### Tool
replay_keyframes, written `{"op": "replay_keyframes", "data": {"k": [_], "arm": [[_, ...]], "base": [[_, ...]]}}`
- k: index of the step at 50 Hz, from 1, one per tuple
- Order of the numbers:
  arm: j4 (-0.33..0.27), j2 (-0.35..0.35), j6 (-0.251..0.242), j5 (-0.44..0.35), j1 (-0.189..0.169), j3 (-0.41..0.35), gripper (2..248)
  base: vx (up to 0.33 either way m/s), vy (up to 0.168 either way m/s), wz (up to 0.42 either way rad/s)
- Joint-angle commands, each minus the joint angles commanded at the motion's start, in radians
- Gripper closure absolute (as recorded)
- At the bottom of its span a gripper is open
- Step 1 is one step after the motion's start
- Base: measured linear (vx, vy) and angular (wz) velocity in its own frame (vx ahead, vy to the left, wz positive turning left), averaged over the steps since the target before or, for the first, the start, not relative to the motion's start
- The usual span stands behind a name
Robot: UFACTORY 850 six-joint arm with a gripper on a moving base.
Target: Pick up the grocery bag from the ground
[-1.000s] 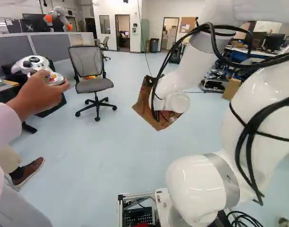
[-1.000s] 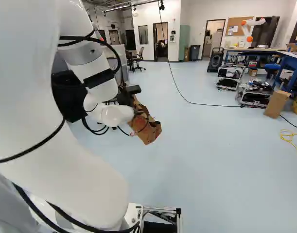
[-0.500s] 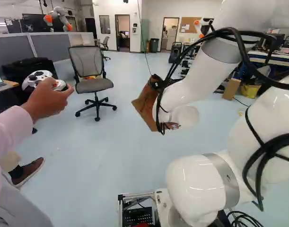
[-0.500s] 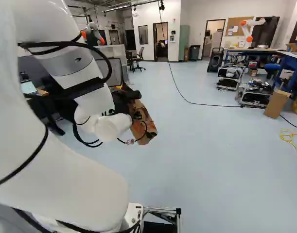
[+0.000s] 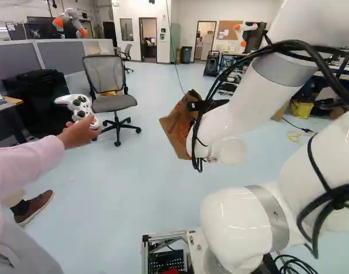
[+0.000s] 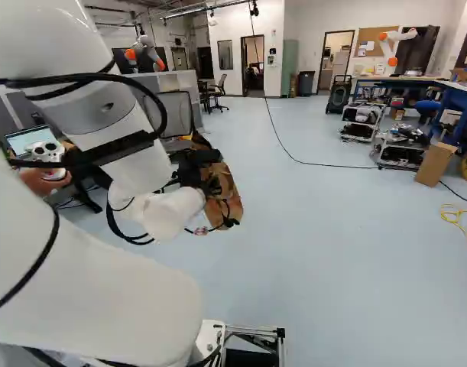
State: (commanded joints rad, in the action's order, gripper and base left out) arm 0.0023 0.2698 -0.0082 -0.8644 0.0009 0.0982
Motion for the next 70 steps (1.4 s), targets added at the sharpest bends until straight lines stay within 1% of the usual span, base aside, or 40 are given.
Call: {"op": "replay_keyframes", "data": {"k": [12,70], "arm": [[-0.002,0.009,0.008,-0.008,-0.001,-0.011,228],[-0.002,0.009,0.008,-0.008,-0.001,-0.011,228]], "base": [[0.0,0.0,0.0],[0.0,0.0,0.0]]}}
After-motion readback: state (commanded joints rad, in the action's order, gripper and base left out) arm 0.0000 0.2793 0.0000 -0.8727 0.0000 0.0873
